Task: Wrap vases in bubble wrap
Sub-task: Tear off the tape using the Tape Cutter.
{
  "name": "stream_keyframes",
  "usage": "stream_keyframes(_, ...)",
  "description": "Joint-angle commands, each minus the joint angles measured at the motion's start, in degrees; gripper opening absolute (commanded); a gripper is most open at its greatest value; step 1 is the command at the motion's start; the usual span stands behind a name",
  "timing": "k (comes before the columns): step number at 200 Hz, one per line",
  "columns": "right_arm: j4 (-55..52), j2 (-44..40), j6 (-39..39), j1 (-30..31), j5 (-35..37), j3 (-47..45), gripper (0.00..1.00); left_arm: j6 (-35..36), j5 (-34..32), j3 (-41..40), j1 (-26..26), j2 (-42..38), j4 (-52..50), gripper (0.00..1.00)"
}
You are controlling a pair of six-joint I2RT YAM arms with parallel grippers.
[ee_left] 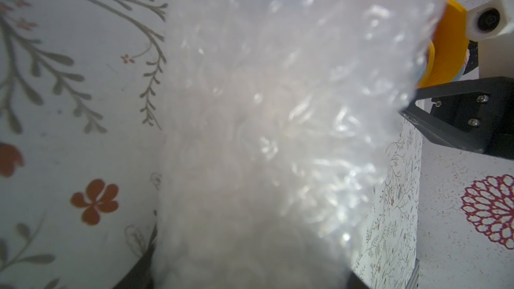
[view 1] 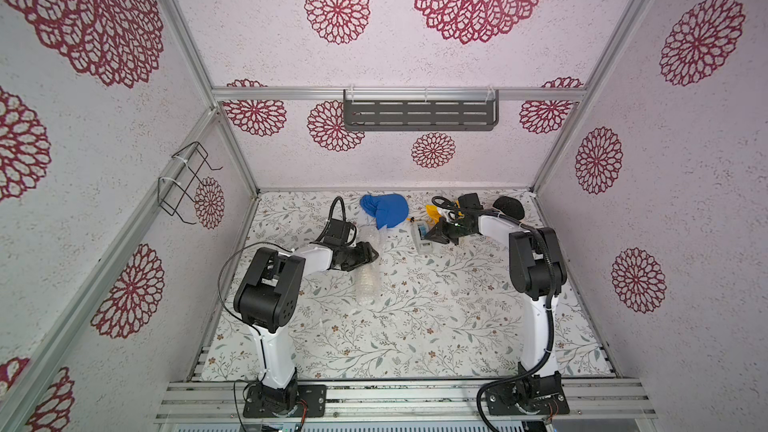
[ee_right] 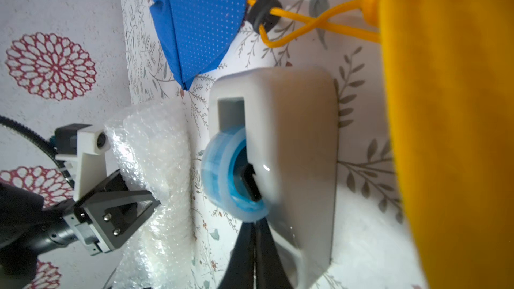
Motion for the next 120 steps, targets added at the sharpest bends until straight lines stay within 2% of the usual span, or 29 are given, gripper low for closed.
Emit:
stream_keyframes(1, -2.2, -2.0, -1.6, 0.1, 2.1, 2.6, 0.03, 1.2, 0.9, 1.4, -0.3, 1.2, -0.1, 0.09)
stream_keyframes(21, -2.2, -2.0, -1.4, 0.2, 1.3, 3.4, 0.05, 1.2, 0.9, 1.4, -0.3, 1.2, -0.2, 0.09)
stream_keyframes(38, -2.6, -1.7, -1.5, 0.4, 1.1, 3.8, 0.2, 1.1, 0.9, 1.4, -0.3, 1.2, -0.2, 0.09)
stream_keyframes(49, -2.6, -1.4, -1.6, 0.4, 1.0, 3.8, 0.26, 1.2, 0.9, 1.4, -0.3, 1.2, -0.3, 0.09)
stream_keyframes(80, -2.5, -1.1, -1.7, 0.6, 0.8, 3.2, 0.3, 1.2, 0.9, 1.4, -0.3, 1.1, -0.3, 0.09)
stream_keyframes(120, -2.8, -0.5, -2.3, 1.1, 0.5, 3.4, 0.31, 1.3, 1.0, 1.4, -0.3, 1.0, -0.3, 0.09)
